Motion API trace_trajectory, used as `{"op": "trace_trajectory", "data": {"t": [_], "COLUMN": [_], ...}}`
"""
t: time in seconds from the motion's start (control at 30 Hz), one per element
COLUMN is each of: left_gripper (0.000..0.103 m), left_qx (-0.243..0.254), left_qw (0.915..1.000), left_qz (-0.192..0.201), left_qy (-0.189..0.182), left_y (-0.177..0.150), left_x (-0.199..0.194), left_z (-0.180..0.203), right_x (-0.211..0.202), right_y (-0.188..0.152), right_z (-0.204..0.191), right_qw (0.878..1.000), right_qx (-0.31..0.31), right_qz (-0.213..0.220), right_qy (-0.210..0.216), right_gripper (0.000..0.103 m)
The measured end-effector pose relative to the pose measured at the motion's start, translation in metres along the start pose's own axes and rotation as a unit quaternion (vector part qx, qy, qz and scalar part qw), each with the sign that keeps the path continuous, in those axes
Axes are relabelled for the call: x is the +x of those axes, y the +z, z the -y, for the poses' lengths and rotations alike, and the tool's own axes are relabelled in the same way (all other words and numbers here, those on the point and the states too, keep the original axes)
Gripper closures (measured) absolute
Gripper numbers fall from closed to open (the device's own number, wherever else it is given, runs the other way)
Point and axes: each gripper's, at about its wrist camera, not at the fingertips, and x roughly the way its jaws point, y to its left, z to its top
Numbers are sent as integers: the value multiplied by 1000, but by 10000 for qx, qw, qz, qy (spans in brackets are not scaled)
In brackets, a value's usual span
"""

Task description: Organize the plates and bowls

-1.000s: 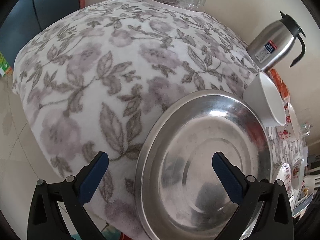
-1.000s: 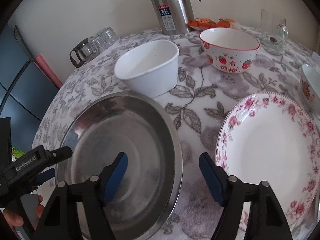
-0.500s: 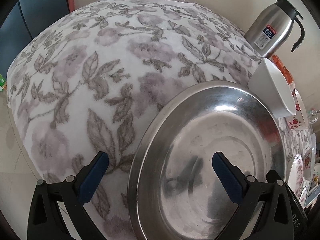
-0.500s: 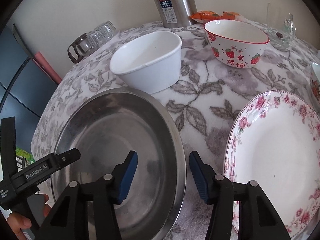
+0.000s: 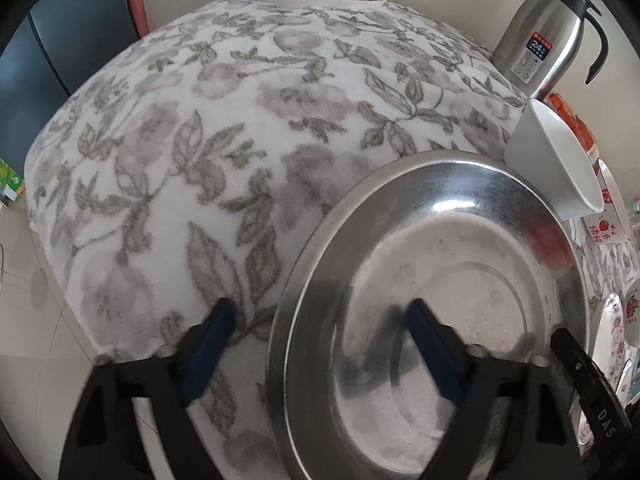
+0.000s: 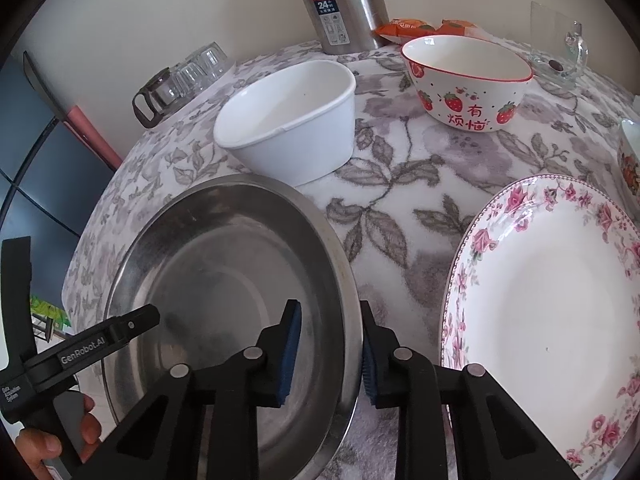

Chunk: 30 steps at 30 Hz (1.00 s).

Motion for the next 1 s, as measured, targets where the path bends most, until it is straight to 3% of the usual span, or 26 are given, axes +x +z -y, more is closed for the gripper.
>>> {"op": "trace_trajectory", "data": {"t": [0.03, 0.1, 0.3, 1.0], "left_gripper": [28, 42, 53, 56], "left_qx": [11, 26, 78, 108], "left_qw": [10000, 9999, 9999, 9991], "left_qz": [11, 38, 37, 332], "left_qy": [3, -89, -133, -244], "left_y": [0, -1, -1, -12], "left_x": [-1, -4, -5, -49], "left_z": [-2, -1, 2, 11], "right_x": [-1, -3, -7, -61], "right_y": [0, 0, 0, 0], "right_z": [0, 0, 2, 6], "right_qw": [10000, 10000, 10000, 9985], "right_qx": [-4, -1, 37, -218], "right_qz": [11, 17, 35, 459], "right_qy": [-4, 11, 58, 220], "right_gripper": [74, 74, 74, 74]}}
